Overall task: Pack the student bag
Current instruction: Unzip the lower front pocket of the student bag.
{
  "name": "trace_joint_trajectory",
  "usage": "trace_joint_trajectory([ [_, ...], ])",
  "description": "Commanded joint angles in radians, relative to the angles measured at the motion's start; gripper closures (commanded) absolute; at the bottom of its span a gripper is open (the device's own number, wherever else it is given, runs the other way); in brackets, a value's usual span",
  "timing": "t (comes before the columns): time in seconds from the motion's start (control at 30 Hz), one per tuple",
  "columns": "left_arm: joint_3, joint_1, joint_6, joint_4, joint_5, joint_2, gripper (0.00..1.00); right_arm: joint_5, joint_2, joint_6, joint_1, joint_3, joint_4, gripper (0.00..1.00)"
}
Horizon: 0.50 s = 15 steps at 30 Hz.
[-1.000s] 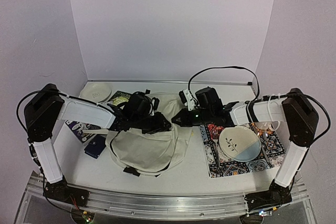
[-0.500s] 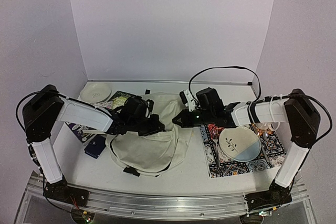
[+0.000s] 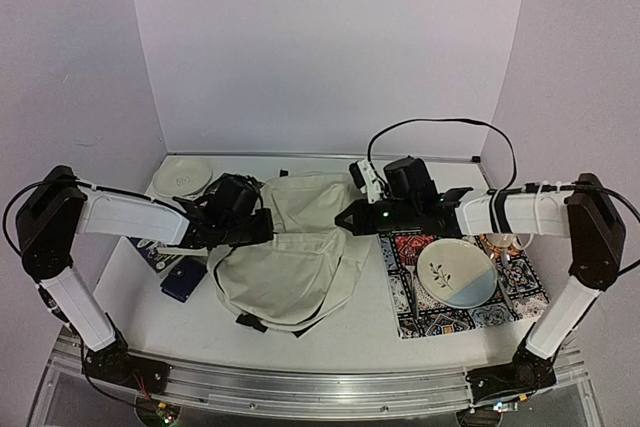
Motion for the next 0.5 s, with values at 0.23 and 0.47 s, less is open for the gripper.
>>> trace_joint_trajectory([
  [0.23, -0.085, 0.133, 0.09, -0.164, -0.247, -0.094, 1.0, -0.077, -0.103, -0.06, -0.092, 0.004, -0.003, 1.0],
  [0.47, -0.083, 0.161, 0.115, -0.129, -0.175, -0.054, 1.0, -0.189, -0.021, -0.102, -0.094, 0.06, -0.022, 1.0],
])
